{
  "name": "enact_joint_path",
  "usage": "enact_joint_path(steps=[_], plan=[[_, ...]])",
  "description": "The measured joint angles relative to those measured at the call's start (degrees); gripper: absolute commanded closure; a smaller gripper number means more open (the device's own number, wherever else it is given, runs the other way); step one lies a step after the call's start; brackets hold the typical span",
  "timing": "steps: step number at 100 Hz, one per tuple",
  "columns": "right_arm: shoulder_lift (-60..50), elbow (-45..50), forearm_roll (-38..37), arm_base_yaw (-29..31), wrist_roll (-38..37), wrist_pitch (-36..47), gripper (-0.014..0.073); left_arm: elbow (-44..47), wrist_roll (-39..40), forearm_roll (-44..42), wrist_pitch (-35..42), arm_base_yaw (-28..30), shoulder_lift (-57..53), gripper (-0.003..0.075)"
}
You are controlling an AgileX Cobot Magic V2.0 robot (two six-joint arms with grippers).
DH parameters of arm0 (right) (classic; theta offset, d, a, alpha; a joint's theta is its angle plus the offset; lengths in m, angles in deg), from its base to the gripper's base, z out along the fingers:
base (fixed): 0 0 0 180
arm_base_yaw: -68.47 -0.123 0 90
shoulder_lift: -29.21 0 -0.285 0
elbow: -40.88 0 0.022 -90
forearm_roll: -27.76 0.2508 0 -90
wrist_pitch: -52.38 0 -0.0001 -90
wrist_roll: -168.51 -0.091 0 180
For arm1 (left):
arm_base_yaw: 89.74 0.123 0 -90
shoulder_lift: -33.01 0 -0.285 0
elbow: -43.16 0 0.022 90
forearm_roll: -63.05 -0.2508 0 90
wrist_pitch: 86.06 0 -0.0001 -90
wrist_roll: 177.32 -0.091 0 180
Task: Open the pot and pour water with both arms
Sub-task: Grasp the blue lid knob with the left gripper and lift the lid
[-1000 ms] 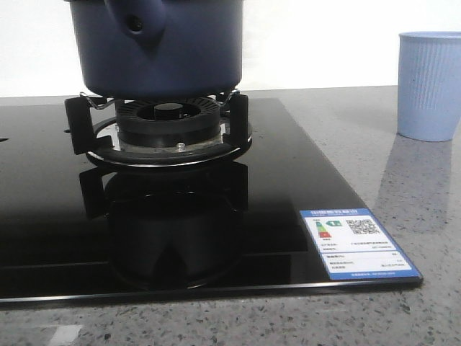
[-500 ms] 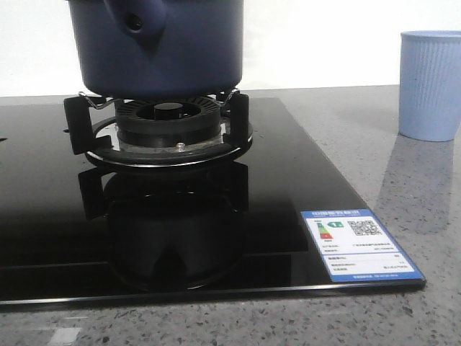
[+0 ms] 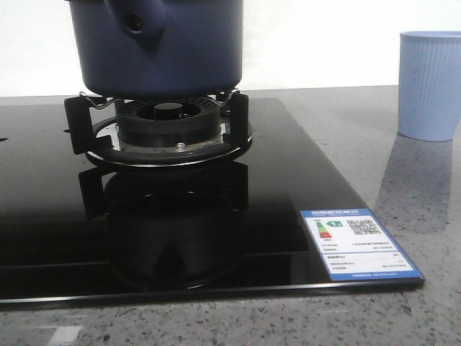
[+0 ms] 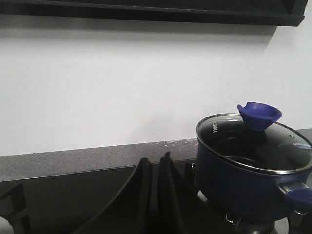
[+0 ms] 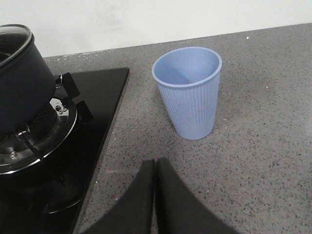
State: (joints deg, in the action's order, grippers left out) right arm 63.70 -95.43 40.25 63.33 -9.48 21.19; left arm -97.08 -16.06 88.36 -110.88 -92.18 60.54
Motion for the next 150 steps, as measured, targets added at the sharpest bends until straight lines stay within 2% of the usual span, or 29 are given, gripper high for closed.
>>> enact_joint_path(steps=[3, 5, 6, 10, 11, 13, 17, 22, 36, 64, 81, 98, 109, 129, 150], plan=[[0.1, -0.4, 0.1, 0.0, 0.1, 0.0, 0.0418, -0.1, -1.1, 1.4, 0.0, 0.0, 0.3, 0.05], [0.1, -0.4, 0.1, 0.0, 0.1, 0.0, 0.0342, -0.1, -2.1, 2.6, 0.0, 0.0, 0.5, 0.0458], [0.1, -0.5, 0.2, 0.0, 0.1, 0.0, 0.0342, -0.2, -2.7, 3.5, 0.0, 0.0, 0.6, 0.043], [0.1, -0.5, 0.5, 0.0, 0.1, -0.1, 0.0199, -0.2, -4.3, 5.7, -0.1, 0.0, 1.1, 0.0363], [0.1, -0.6, 0.5, 0.0, 0.1, -0.1, 0.0199, -0.2, -5.0, 6.6, -0.1, 0.0, 1.1, 0.0339], [0.1, -0.6, 0.6, 0.0, 0.1, -0.1, 0.0144, -0.2, -5.9, 7.9, -0.1, 0.0, 1.4, 0.0307], [0.1, -0.6, 0.6, 0.0, 0.1, -0.2, 0.0049, -0.2, -7.5, 10.2, -0.1, 0.0, 2.0, 0.0268], [0.1, -0.6, 0.7, 0.0, 0.1, -0.2, 0.0004, -0.2, -9.7, 13.7, -0.1, 0.0, 2.8, 0.0256], [0.1, -0.6, 0.8, 0.0, 0.2, 0.2, 0.0007, -0.2, -18.7, 24.7, -0.2, 0.0, 6.0, 0.0287], [0.1, -0.6, 0.9, 0.0, 0.2, 3.2, 0.0007, -0.2, -44.8, 50.4, -3.1, 0.0, 16.7, 0.0293], [0.1, -0.6, 0.9, 0.0, 0.3, 3.4, 0.0007, -1.8, -60.0, 61.8, -7.5, 0.0, 24.4, 0.0293], [0.1, -0.6, 0.9, 0.0, 0.3, 3.9, 0.0007, -5.7, -69.0, 64.8, -10.2, 0.0, 33.6, 0.0284], [0.1, -0.6, 0.9, 0.0, 0.4, 3.9, 0.0007, -8.6, -72.7, 64.9, -12.8, 0.0, 39.5, 0.0219], [0.1, -0.6, 1.0, 0.0, 0.4, 3.9, 0.0007, -14.6, -74.4, 65.2, -18.3, -0.7, 49.9, 0.0197], [0.1, -0.6, 1.0, 0.0, 0.4, 3.9, 0.0007, -20.4, -76.9, 65.8, -18.7, -6.1, 58.9, 0.0197]])
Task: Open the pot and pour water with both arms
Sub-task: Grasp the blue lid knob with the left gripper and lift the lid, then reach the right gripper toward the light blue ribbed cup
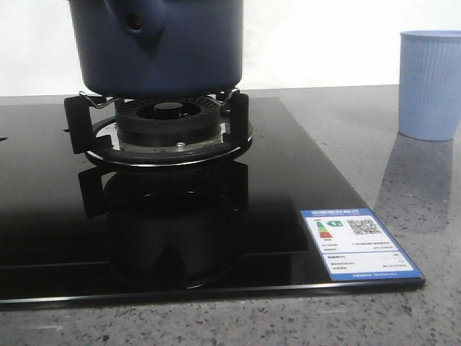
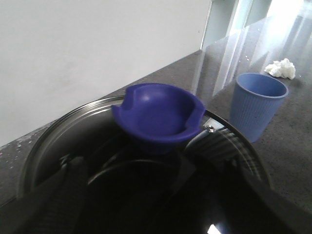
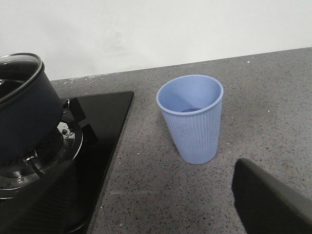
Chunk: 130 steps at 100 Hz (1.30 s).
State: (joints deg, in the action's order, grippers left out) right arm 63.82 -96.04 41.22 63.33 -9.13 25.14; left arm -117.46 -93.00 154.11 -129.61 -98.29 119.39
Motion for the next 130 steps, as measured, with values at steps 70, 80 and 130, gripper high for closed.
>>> enact_joint_path(steps=[70, 80, 130], plan=[[0.4, 0.0, 0.0, 0.0, 0.0, 0.0, 0.0007, -10.9, -0.8, 0.8, 0.3, -3.3, 11.4, 0.0197], [0.4, 0.0, 0.0, 0.0, 0.0, 0.0, 0.0007, -11.1, -0.8, 0.8, 0.3, -3.3, 11.5, 0.0199], [0.4, 0.0, 0.0, 0.0, 0.0, 0.0, 0.0007, -11.5, -1.5, 1.5, -1.8, -3.3, 11.8, 0.0381]])
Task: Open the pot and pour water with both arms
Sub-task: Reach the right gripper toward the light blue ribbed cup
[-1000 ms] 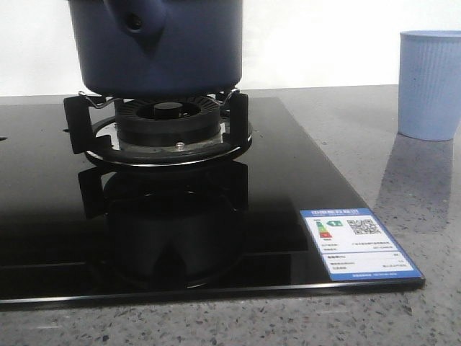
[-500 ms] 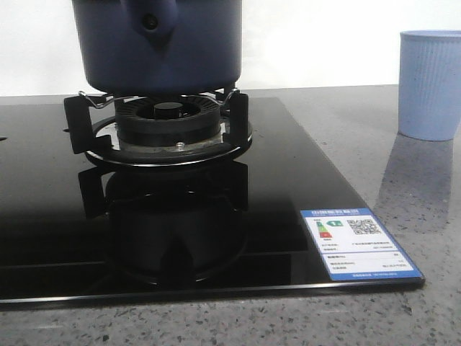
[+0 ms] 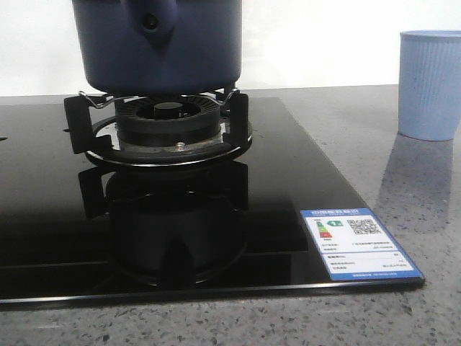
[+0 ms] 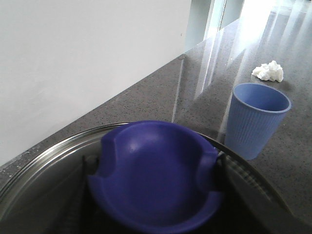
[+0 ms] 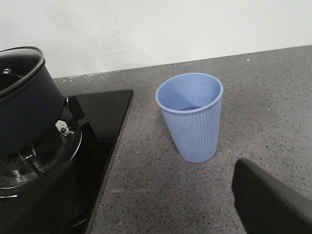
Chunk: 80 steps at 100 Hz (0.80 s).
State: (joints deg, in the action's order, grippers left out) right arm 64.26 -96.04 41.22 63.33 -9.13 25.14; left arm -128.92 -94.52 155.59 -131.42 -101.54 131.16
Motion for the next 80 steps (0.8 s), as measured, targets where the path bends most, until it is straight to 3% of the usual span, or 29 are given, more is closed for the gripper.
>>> enact_joint_path(steps=[32, 60, 80], plan=[[0.0, 0.1, -2.0, 0.0, 0.0, 0.2, 0.0007, -3.7, 0.2, -0.1, -1.8, 2.2, -0.9, 0.0381], [0.5, 7.7, -3.8, 0.0, 0.0, 9.1, 0.0007, -4.0, 1.0, -0.1, -5.0, 11.5, -5.9, 0.0381], [7.6, 11.8, -4.3, 0.0, 0.0, 16.9, 0.0007, -4.1, 1.9, -0.2, -8.4, 18.2, -9.0, 0.0381]])
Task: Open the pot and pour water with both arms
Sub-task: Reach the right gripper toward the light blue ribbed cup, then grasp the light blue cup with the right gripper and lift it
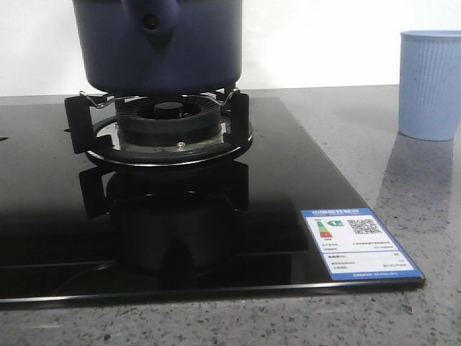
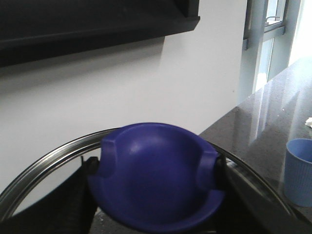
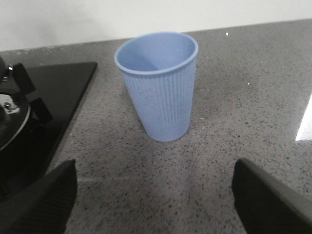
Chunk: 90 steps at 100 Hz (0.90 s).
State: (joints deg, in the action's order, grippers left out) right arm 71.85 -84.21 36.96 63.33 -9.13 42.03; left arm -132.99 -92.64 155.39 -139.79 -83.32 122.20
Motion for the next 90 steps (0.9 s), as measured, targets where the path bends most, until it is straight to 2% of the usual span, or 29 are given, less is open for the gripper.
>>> enact_joint_path(steps=[25, 45, 69, 90], plan=[[16.3, 0.1, -0.2, -0.1, 0.0, 15.9, 0.0007, -0.1, 0.9, -0.1, -3.4, 5.5, -1.8, 0.0381], [29.4, 0.0, -1.8, -2.8, 0.0, 26.7, 0.0003, -0.1, 1.4, -0.5, -4.5, 6.1, -1.9, 0.0381], [38.0, -1.9, -2.1, -3.5, 0.1, 37.8, 0.0003, -0.1, 1.4, -0.6, -4.9, 6.1, -1.9, 0.0381], [44.1, -4.2, -2.1, -3.5, 0.1, 43.8, 0.0003, -0.1, 1.4, -0.6, -4.9, 6.1, -1.9, 0.0381]])
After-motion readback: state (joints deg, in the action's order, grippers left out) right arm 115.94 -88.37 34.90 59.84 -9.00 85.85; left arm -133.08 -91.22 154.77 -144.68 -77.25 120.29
